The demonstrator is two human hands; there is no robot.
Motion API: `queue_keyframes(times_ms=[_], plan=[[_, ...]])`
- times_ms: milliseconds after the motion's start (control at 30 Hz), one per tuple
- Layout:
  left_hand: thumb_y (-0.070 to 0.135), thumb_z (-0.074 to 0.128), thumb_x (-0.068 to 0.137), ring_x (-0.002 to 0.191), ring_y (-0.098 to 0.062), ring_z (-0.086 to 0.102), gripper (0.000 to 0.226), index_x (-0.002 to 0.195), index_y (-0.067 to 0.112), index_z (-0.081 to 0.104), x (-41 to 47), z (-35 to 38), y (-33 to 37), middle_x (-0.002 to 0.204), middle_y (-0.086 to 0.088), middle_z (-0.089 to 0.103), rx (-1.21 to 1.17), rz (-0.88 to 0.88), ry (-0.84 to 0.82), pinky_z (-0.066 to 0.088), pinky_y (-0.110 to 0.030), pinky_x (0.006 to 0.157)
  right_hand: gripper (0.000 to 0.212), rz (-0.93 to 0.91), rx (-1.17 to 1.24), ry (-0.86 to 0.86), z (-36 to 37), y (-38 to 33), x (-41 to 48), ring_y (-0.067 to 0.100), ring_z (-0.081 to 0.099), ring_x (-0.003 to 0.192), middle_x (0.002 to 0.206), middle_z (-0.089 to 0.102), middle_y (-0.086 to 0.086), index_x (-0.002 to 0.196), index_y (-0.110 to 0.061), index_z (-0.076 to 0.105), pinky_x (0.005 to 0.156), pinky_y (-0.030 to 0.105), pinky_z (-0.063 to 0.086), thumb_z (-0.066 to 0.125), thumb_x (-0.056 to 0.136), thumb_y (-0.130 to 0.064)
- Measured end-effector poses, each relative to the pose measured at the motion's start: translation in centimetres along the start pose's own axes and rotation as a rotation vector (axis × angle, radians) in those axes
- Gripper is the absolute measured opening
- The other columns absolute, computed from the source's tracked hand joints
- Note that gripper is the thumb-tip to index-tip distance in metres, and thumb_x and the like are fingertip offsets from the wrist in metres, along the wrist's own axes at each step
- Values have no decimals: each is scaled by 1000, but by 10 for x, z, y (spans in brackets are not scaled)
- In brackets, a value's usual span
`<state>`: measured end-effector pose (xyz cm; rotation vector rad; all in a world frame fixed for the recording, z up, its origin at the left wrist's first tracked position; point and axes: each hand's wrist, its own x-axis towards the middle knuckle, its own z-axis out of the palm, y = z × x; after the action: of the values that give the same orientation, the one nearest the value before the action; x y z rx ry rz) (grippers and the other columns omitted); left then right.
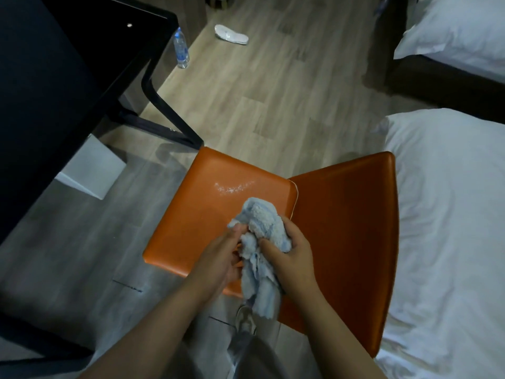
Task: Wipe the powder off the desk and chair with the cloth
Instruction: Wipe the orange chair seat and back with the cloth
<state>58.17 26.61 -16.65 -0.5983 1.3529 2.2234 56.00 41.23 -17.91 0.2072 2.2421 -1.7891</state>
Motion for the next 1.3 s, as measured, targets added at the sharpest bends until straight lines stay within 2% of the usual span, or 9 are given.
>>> queue_keyframes(times_ms=[100, 233, 300, 367, 500, 667, 867, 1100, 1300], plan=[[53, 49, 87, 111, -15, 64, 43, 124, 35, 59, 19, -26, 0, 124, 3, 65, 216, 29, 20, 56, -34, 85, 46, -3, -37, 89, 11, 12, 19, 12, 58, 113, 124, 60, -2, 122, -28, 60, 98, 39, 50, 70, 82, -7], [58, 51, 80, 113, -2, 55, 41, 120, 47, 53, 52, -80, 2, 129, 15, 53, 513, 126, 139, 51, -18, 82, 52, -12, -114, 250, 24, 32, 40, -8, 54, 104, 116, 53, -15, 109, -52, 51, 80, 4, 44, 70, 82, -10], [51, 55, 85, 108, 1, 53, 45, 128, 37, 52, 70, -111, 0, 127, 13, 54, 737, 174, 159, 45, -13, 84, 48, -16, -192, 326, 27, 48, 50, -13, 51, 100, 118, 50, -12, 115, -46, 53, 76, -1, 39, 70, 84, -13], [36, 62, 90, 109, -8, 54, 45, 132, 24, 53, 88, -143, -3, 128, 5, 55, 1029, 230, 156, 46, -19, 88, 46, -17, -309, 393, 30, 67, 61, -10, 48, 96, 125, 48, -6, 127, -30, 55, 74, -5, 34, 69, 85, -17], [35, 59, 92, 110, -15, 55, 45, 134, 20, 53, 129, -191, -15, 129, 1, 54, 1457, 329, 80, 44, -24, 90, 52, -73, -430, 485, 31, 108, 94, -12, 37, 101, 132, 48, 1, 135, -19, 52, 73, -10, 27, 68, 86, -15], [41, 54, 94, 119, -15, 49, 48, 139, 23, 46, 190, -222, -38, 133, 4, 50, 1599, 449, 74, 40, -25, 96, 49, -170, -516, 568, 40, 158, 147, 1, 45, 107, 130, 48, 5, 133, -19, 53, 73, -2, 33, 63, 85, -16], [41, 50, 95, 124, -16, 43, 49, 140, 24, 43, 271, -240, -53, 139, 3, 46, 1714, 623, 112, 35, -28, 104, 59, -206, -673, 719, 36, 225, 214, 29, 45, 126, 146, 36, 7, 142, -24, 44, 97, 39, 43, 65, 87, -24], [55, 44, 93, 131, -18, 37, 56, 140, 25, 42, 323, -268, -68, 143, 4, 42, 1813, 805, 173, 31, -35, 110, 64, -235, -784, 775, 50, 287, 258, 36, 36, 133, 154, 28, 8, 147, -29, 36, 106, 46, 35, 56, 89, -46], [56, 42, 94, 126, -14, 41, 56, 140, 25, 43, 324, -274, -62, 139, 6, 45, 1809, 841, 122, 33, -30, 105, 67, -187, -817, 746, 54, 285, 269, 37, 27, 139, 160, 17, 8, 151, -30, 27, 111, 47, 26, 46, 93, -57]])
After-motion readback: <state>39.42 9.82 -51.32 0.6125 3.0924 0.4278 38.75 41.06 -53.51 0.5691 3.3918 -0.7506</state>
